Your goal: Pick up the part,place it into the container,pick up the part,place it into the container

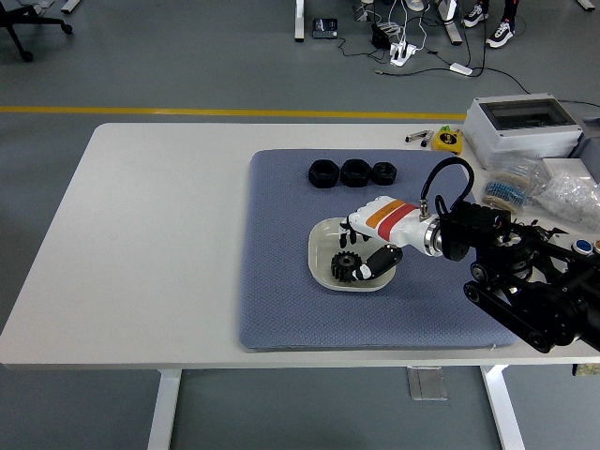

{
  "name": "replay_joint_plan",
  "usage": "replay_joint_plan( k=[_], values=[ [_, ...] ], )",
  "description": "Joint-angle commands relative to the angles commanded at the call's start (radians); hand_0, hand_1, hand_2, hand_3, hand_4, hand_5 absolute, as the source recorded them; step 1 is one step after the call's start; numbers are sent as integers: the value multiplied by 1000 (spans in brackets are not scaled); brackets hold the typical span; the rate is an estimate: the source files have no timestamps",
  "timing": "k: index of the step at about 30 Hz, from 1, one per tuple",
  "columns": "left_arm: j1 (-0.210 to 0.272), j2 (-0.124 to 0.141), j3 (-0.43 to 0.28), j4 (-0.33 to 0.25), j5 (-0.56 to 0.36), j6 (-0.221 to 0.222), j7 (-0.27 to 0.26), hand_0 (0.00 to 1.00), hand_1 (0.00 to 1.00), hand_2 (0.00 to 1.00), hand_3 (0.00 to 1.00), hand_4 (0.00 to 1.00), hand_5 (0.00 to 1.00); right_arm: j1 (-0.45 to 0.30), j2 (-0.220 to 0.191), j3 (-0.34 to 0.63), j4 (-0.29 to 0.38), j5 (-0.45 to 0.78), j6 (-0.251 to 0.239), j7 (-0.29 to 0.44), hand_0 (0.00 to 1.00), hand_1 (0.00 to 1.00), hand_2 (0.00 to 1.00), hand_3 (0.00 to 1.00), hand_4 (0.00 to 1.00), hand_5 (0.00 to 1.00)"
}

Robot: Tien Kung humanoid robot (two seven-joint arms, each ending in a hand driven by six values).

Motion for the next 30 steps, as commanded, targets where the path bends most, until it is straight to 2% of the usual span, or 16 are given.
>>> replay_joint_plan(
  k=[3, 4, 9, 10, 13, 15, 16, 18, 21, 22, 25, 27, 28, 30],
  values=[
    [0, 1, 3, -1, -2, 0, 0, 706, 713, 750, 654, 683, 659, -4, -8, 9, 5, -11, -4, 13, 678, 725, 843, 971, 998, 528],
    [0, 1, 2, -1, -1, 0, 0, 707, 713, 750, 654, 687, 662, -5, -11, 14, 8, -10, -8, 13, 759, 779, 900, 998, 998, 537],
    [0, 2, -3, -2, 11, -4, 2, 707, 713, 750, 654, 687, 662, -16, -33, 70, 24, 33, -62, 6, 759, 779, 900, 998, 998, 537],
    [1, 2, -4, -2, 13, -4, 2, 706, 713, 750, 653, 682, 656, -17, -38, 85, 23, 46, -79, -3, 704, 732, 834, 938, 998, 502],
    [2, 3, -9, -1, 21, -6, 3, 706, 713, 750, 653, 682, 656, -11, -42, 110, -9, 87, -128, -28, 704, 732, 834, 938, 998, 502],
    [4, 2, -12, -1, 24, -6, 4, 706, 713, 750, 653, 682, 656, -3, -38, 109, -59, 130, -169, -37, 704, 732, 834, 938, 998, 502],
    [4, 2, -14, -1, 27, -6, 4, 706, 712, 750, 652, 679, 656, 2, -35, 105, -88, 149, -186, -40, 664, 684, 750, 851, 998, 442],
    [5, 1, -18, -1, 31, -6, 6, 706, 712, 750, 652, 679, 656, 23, -23, 62, -164, 215, -226, -39, 664, 684, 750, 851, 998, 442],
    [5, 0, -28, -2, 48, -10, 10, 706, 712, 750, 652, 679, 656, 51, 9, -43, -294, 345, -260, -31, 664, 684, 750, 851, 998, 442],
    [4, 0, -29, -2, 53, -11, 10, 704, 716, 750, 651, 678, 654, 56, 17, -77, -333, 384, -271, -30, 645, 666, 723, 807, 968, 436],
    [2, -4, -32, -2, 54, -10, 11, 704, 716, 750, 651, 678, 654, 61, 25, -189, -455, 514, -297, -25, 645, 666, 723, 807, 968, 436],
    [2, -6, -27, -3, 50, -9, 9, 704, 716, 750, 651, 678, 654, 60, 24, -237, -494, 597, -311, -17, 645, 666, 723, 807, 968, 436],
    [2, -7, -26, -4, 49, -9, 9, 704, 719, 750, 651, 677, 655, 60, 25, -251, -502, 633, -319, -15, 612, 642, 702, 743, 947, 437],
    [1, -10, -27, -4, 54, -10, 9, 704, 719, 750, 651, 677, 655, 61, 27, -285, -519, 694, -338, -13, 612, 642, 702, 743, 947, 437]
  ],
)
